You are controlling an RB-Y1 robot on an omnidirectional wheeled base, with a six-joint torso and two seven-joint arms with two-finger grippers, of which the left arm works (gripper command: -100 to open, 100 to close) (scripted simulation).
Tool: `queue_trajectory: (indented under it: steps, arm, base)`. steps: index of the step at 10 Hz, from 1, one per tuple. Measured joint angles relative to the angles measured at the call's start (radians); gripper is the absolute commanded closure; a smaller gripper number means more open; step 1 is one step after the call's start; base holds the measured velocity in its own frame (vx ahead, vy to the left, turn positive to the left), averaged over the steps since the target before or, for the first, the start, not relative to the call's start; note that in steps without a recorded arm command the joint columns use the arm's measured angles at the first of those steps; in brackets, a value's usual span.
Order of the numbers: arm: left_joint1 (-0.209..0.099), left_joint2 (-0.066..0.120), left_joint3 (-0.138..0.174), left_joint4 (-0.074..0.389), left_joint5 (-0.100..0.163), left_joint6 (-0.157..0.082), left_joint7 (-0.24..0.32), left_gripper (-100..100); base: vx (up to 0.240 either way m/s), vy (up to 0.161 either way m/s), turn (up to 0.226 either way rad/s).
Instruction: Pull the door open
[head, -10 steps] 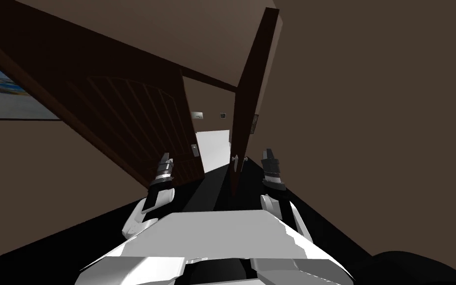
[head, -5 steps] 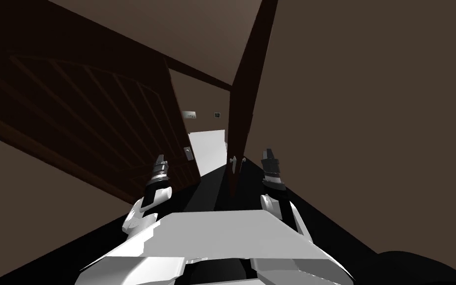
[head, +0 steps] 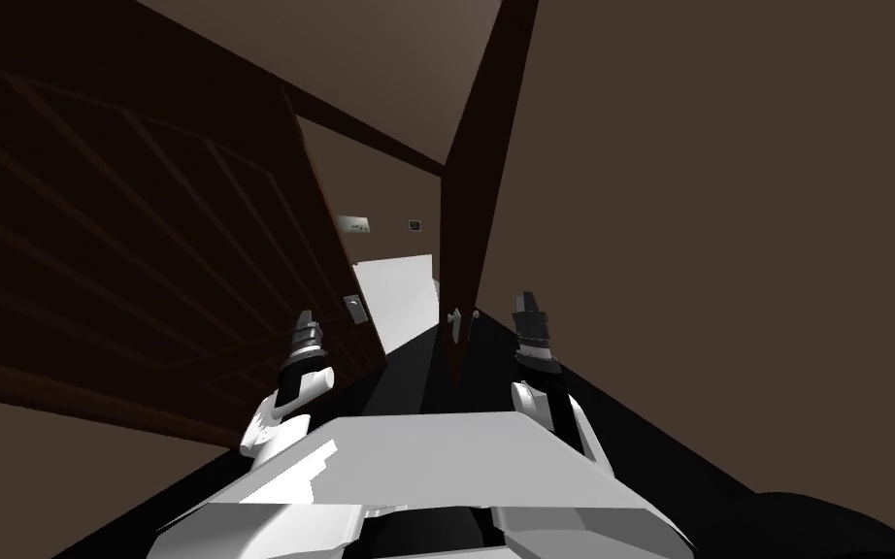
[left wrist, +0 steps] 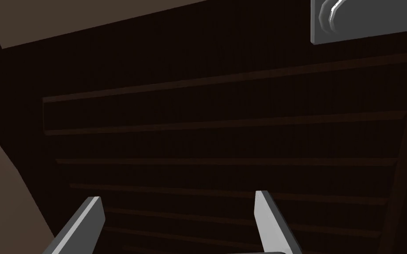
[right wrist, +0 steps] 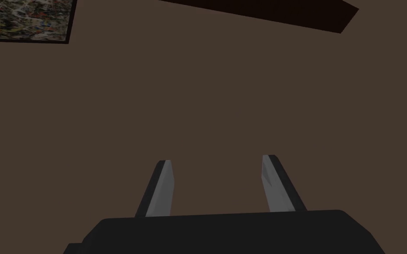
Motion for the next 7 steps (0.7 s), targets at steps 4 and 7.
queue_trajectory:
  steps: [4, 7]
  arm:
    - [-0.054, -0.017, 0.088, 0.087, -0.006, 0.014, -0.01, -100]
    - [-0.096, -0.027, 0.15, 0.158, -0.009, 0.019, -0.017, -100]
  base:
    - [0.07, 0.066, -0.174]
    - [0.071, 0.076, -0.138]
